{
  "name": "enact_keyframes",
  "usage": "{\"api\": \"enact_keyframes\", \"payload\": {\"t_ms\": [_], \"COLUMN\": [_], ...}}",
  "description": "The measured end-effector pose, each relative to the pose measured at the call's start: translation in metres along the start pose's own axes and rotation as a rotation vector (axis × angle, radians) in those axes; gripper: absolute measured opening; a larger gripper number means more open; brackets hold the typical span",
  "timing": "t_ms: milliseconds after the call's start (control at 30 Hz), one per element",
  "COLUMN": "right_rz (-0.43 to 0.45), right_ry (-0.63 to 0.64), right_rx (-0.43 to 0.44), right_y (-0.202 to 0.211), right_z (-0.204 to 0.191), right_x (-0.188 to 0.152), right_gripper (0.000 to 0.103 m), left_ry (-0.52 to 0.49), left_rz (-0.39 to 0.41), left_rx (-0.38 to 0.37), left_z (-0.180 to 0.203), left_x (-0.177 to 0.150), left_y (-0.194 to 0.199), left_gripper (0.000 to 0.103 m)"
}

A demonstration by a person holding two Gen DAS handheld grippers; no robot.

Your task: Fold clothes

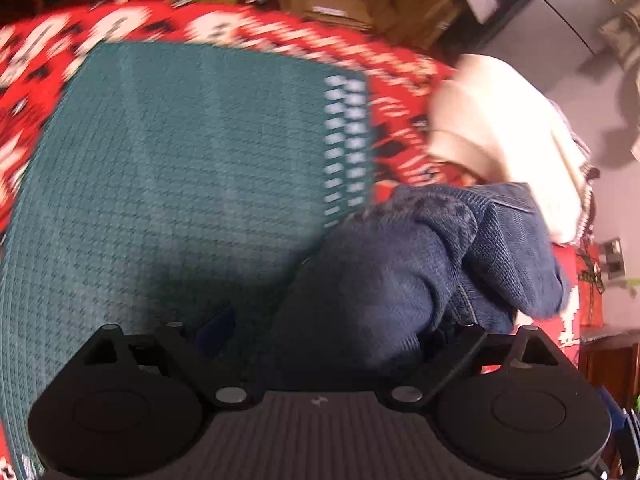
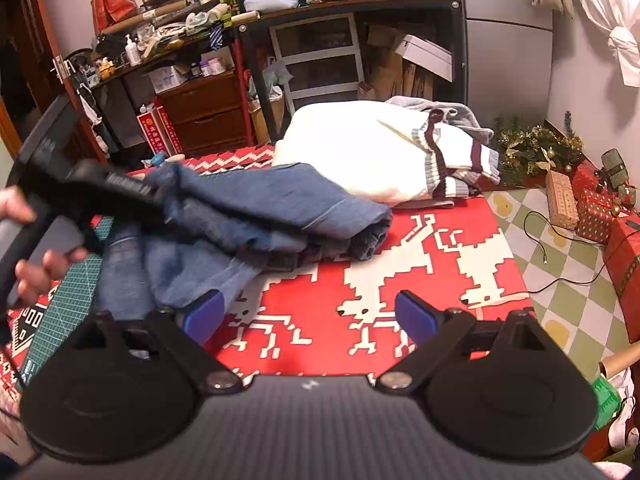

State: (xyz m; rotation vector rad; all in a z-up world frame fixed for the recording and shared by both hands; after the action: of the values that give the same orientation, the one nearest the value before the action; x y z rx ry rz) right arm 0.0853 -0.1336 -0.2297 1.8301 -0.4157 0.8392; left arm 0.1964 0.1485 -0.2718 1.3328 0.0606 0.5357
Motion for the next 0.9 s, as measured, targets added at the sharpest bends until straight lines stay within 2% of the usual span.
{"api": "enact_keyframes", "payload": {"t_ms": [133, 267, 600, 767, 900], "right_rz": [-0.014, -0.03, -0.075, -0.085, -0.081], "right_ry": [0.018, 0.04, 0.059, 0.072, 0.074], "right_rx": [0.013, 0.027, 0.047, 0.048, 0.054], "right_y": [-0.007, -0.015, -0.028, -0.027, -0.02], "right_z": [-0.01, -0.022, -0.042, -0.045, -0.045], "right_x": [-0.002, -0.004, -0.012, -0.015, -0.014], "right_gripper": [0.094, 0.094, 0.094, 0.094, 0.094], "left_ry": [0.071, 0.069, -0.009, -0.031, -0.111], "left_rz": [0.0, 0.036, 0.125, 0.145, 0.186], "left_rx": [-0.073, -0.086, -0.026, -0.019, 0.022], "left_z": [-0.032, -0.047, -0.079, -0.086, -0.077], "left_x": [-0.016, -0.029, -0.057, -0.069, -0.078], "left_y": [0.011, 0.026, 0.036, 0.042, 0.061], "left_gripper": [0.093, 0.093, 0.1, 0.098, 0.094]}}
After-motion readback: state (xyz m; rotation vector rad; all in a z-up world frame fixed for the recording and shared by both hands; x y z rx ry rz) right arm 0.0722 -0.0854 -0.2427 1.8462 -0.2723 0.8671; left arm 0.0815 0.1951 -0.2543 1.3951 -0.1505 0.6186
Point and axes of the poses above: each gripper's, at about its wrist camera, not at the fingertips, and y roughly against the way its jaws point, z to its right, x to its top, the point moved 10 cm from there along -y, roughly the way its jaws point, and after that the axes turned 2 degrees about x, right-handed, at the moved point
